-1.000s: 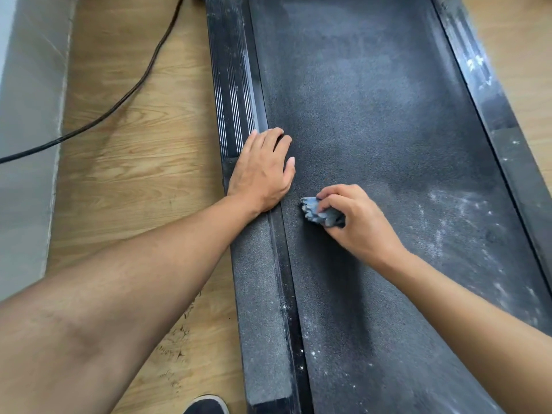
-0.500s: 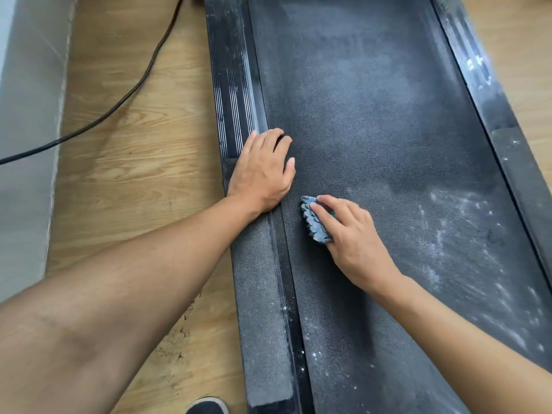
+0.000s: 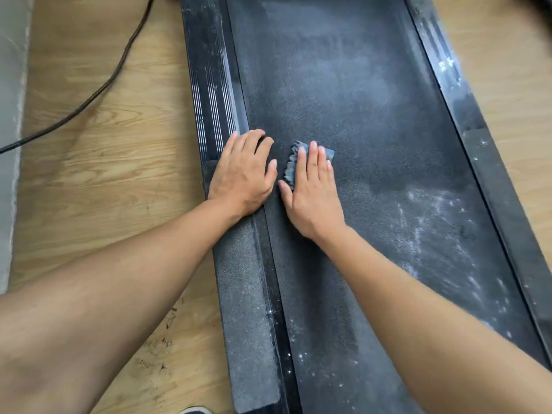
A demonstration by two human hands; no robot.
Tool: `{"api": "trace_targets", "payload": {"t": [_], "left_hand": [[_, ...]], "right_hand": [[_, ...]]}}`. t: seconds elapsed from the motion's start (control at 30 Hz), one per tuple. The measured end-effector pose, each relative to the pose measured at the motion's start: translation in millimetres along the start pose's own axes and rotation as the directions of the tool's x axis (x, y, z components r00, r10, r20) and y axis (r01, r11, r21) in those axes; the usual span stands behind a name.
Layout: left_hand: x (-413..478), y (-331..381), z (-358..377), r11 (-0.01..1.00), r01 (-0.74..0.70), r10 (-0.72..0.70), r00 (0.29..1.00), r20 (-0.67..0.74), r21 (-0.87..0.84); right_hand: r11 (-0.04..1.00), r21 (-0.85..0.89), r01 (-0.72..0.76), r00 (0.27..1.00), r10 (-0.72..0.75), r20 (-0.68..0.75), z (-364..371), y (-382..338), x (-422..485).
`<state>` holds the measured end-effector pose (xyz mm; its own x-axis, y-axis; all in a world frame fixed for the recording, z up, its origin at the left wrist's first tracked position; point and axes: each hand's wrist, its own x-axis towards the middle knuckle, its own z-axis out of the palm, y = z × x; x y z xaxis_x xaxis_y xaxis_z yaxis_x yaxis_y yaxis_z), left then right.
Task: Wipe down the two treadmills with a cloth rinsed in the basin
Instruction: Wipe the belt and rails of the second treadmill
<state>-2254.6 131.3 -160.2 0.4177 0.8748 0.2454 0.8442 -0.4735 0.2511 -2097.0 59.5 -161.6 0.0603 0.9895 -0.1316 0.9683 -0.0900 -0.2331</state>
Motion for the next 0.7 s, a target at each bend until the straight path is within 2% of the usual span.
{"api": "trace_targets", "payload": {"t": [0.07,0.2,0.27,0.4,0.47,0.57,0.7], "left_hand": [[-1,1,-2,1.000,0.000,0.000,1.000,0.008,-0.003],[-2,1,-5,1.000,-0.001,0.001,1.000,0.008,-0.013],[-3,0,-6,1.000,-0.004,0.004,1.000,0.013,-0.017],[-2,1,-6,1.000,-0.008,0.008,1.000,0.020,-0.017],[0,3,-6,1.000,-0.007,0.007,0.999,0.032,-0.008],[1,5,-5,1.000,0.002,-0.002,0.999,0.049,-0.002],[1,3,-6,1.000,0.005,-0.006,0.999,0.053,0.008]], "right_hand": [[0.999,-0.007,0.034,0.999,-0.034,0.007,-3,14,23],[0.960,-0.043,0.275,0.961,-0.274,0.021,-13,53,-17],[0.948,-0.078,0.309,0.951,-0.307,0.034,-13,71,-80],[0.948,-0.105,0.302,0.944,-0.282,0.172,-1,71,-262],[0.961,-0.091,0.261,0.943,-0.234,0.235,1,59,-304],[0.981,-0.099,0.169,0.967,-0.146,0.211,-4,39,-251],[0.999,-0.035,-0.021,0.992,0.025,0.126,-15,17,-77]]}}
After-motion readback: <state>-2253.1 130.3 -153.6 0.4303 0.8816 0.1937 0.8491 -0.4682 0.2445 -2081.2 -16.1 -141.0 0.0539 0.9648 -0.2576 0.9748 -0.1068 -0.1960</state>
